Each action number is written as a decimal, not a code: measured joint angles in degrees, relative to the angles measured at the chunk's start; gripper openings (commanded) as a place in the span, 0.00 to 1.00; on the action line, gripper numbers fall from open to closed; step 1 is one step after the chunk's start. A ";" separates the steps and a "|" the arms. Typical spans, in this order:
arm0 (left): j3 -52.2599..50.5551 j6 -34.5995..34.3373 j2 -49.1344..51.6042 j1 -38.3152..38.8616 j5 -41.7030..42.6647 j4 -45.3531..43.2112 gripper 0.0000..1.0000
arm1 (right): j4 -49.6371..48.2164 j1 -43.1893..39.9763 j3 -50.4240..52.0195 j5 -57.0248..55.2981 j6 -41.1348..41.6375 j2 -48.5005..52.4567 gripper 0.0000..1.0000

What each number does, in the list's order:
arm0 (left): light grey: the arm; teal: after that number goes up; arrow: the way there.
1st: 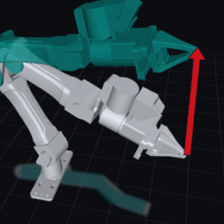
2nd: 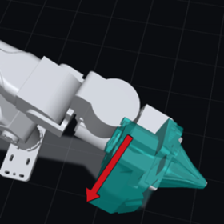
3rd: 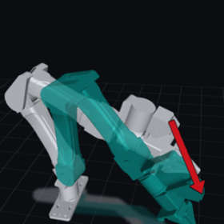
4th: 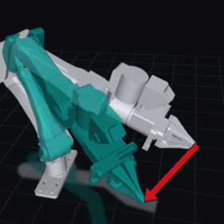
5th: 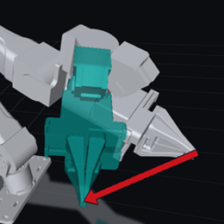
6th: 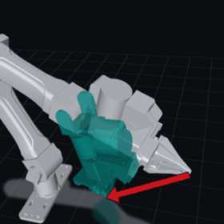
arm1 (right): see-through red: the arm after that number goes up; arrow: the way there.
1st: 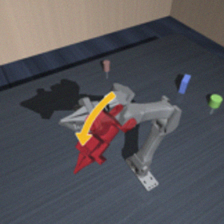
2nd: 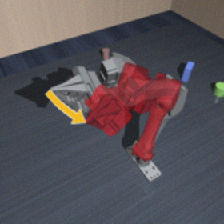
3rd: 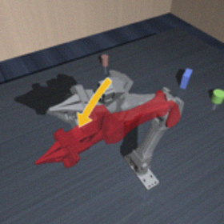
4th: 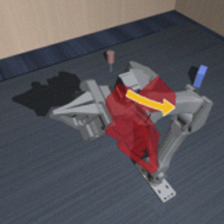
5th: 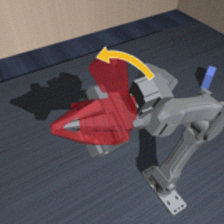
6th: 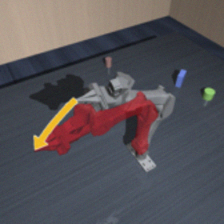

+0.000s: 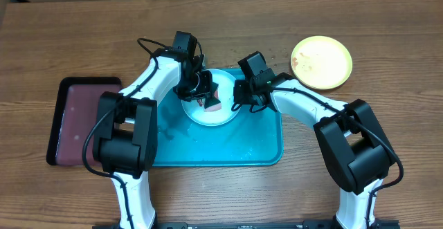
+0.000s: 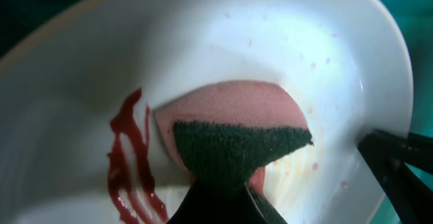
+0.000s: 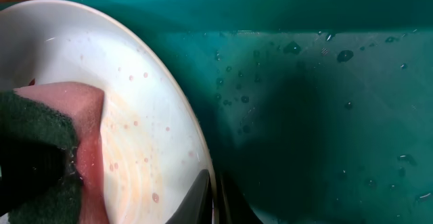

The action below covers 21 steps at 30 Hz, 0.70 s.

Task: Clean dirty plates on tray and stack at the side
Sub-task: 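Scrub the sauce-smeared plate with the sponge in the left gripper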

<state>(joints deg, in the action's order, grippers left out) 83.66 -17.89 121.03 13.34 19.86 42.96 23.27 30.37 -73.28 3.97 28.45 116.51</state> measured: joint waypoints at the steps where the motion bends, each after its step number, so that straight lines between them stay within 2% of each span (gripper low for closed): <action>1: -0.26 0.00 0.00 -0.02 -0.39 -0.33 0.04 | 0.04 0.00 0.00 0.00 0.00 0.02 0.04; 6: 0.37 -0.17 -0.37 1.20 -7.19 1.36 0.04 | 0.44 0.00 -0.02 -0.11 -0.02 0.02 0.04; 11: 4.76 -1.86 0.22 1.29 -26.16 10.12 0.04 | 0.63 0.09 -0.22 0.15 0.00 0.02 0.04; 14: 9.01 -3.08 2.01 1.20 -32.76 15.08 0.04 | 0.02 1.03 -0.37 2.08 0.13 0.35 0.04; 18: 14.82 -4.63 3.45 1.07 -36.48 18.80 0.04 | 0.48 1.38 -0.50 1.90 0.46 0.35 0.04; 21: 19.04 -4.63 3.72 -0.04 -34.29 17.86 0.04 | 1.29 0.72 -0.59 1.51 0.44 0.35 0.04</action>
<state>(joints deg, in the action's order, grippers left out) 102.69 -22.52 124.75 13.30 -14.44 60.82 24.56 31.09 -73.87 5.48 28.88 116.86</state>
